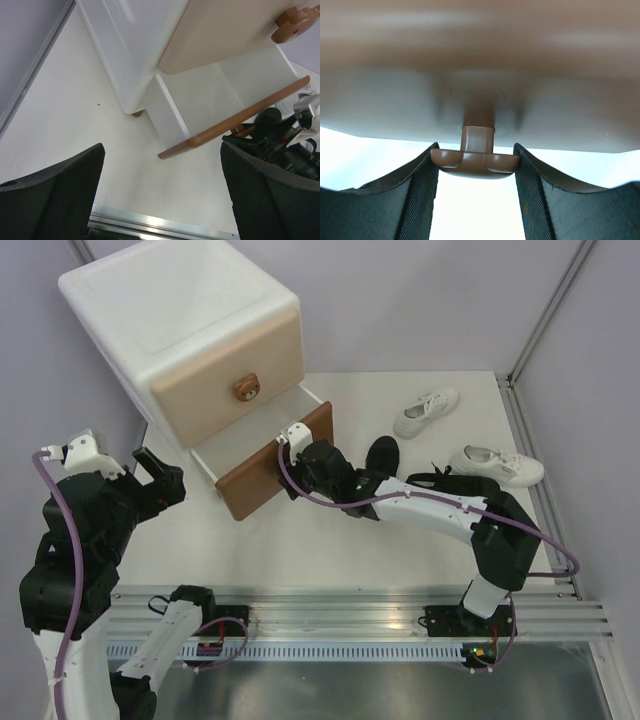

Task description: Place and organize the shoes in the shoe cabinet

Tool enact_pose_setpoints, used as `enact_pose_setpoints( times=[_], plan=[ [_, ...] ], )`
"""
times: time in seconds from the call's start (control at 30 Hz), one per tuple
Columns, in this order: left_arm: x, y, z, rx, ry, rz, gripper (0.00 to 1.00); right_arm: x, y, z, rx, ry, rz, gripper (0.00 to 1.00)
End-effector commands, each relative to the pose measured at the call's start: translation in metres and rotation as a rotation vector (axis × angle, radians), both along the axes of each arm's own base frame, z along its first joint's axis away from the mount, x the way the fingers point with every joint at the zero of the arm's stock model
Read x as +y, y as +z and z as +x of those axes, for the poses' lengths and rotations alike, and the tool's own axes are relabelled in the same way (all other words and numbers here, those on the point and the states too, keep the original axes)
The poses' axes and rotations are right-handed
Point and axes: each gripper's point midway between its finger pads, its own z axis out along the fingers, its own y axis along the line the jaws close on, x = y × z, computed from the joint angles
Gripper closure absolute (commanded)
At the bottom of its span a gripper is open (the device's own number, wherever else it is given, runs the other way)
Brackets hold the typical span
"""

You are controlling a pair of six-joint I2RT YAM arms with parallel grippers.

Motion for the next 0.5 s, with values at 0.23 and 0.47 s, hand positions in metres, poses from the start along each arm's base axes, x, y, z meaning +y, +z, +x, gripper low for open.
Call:
enact_pose_setpoints(
  times=[0.23, 0.47],
  plan=[
    [0.002, 0.007, 0.006, -0.047, 0.017, -0.004, 0.0, -0.06, 0.02, -0.037, 0.029, -0.039, -0.029, 0.91],
    [0.003, 0.008, 0.007, -0.051, 0.02, 0.001, 0.0, -0.079, 0.009, -0.061, 0.071, -0.033, -0.051, 0.9]
  ],
)
